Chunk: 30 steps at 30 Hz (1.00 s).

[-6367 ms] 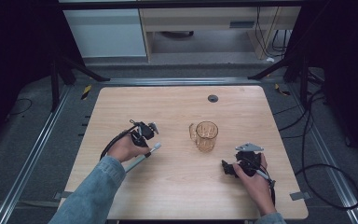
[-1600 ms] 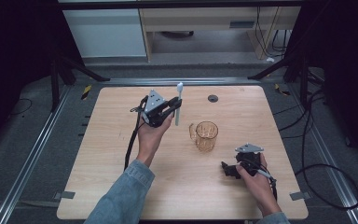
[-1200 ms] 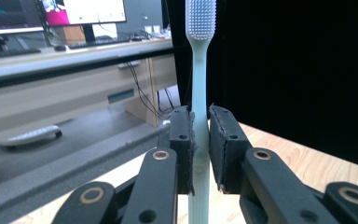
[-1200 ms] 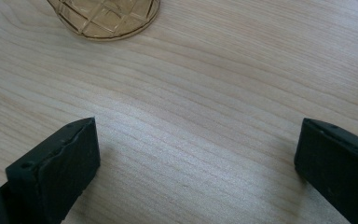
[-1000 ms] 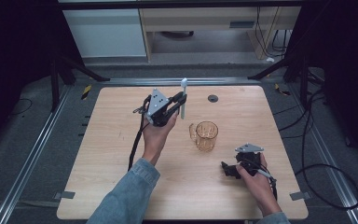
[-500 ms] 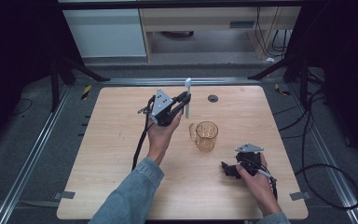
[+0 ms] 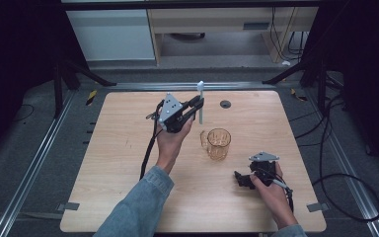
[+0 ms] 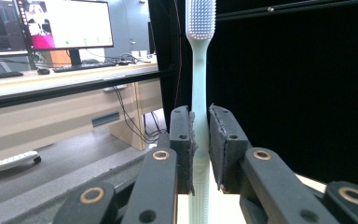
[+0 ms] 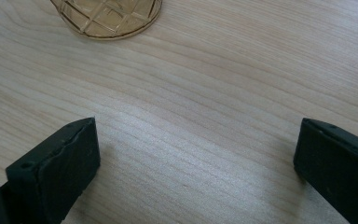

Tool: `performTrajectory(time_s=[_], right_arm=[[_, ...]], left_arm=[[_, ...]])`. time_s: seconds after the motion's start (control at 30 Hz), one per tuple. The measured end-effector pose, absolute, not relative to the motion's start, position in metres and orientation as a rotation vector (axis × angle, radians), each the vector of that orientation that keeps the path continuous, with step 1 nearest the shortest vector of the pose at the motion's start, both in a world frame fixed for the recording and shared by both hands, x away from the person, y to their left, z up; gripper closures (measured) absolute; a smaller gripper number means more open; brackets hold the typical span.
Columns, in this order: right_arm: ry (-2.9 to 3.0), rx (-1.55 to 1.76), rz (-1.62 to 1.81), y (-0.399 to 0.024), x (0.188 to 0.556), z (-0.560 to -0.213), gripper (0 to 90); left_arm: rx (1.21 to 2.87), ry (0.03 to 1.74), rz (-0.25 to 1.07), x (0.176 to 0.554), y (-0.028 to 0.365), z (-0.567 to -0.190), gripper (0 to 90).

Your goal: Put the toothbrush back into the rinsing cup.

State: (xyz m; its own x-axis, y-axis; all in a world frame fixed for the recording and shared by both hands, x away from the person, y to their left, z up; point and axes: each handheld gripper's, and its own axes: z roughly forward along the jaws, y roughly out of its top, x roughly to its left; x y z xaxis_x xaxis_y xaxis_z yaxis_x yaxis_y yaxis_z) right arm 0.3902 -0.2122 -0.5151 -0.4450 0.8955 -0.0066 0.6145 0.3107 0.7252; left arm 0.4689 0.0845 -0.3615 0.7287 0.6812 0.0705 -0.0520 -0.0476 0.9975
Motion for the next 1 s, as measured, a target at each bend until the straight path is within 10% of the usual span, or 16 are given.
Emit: performTrajectory(time_s=[1.0], right_arm=[[2.180, 1.333, 0.929, -0.213, 0.390, -0.515, 0.6]], left_arm=[[1.531, 0.562, 0.615, 0.465, 0.071, -0.399, 79.3]])
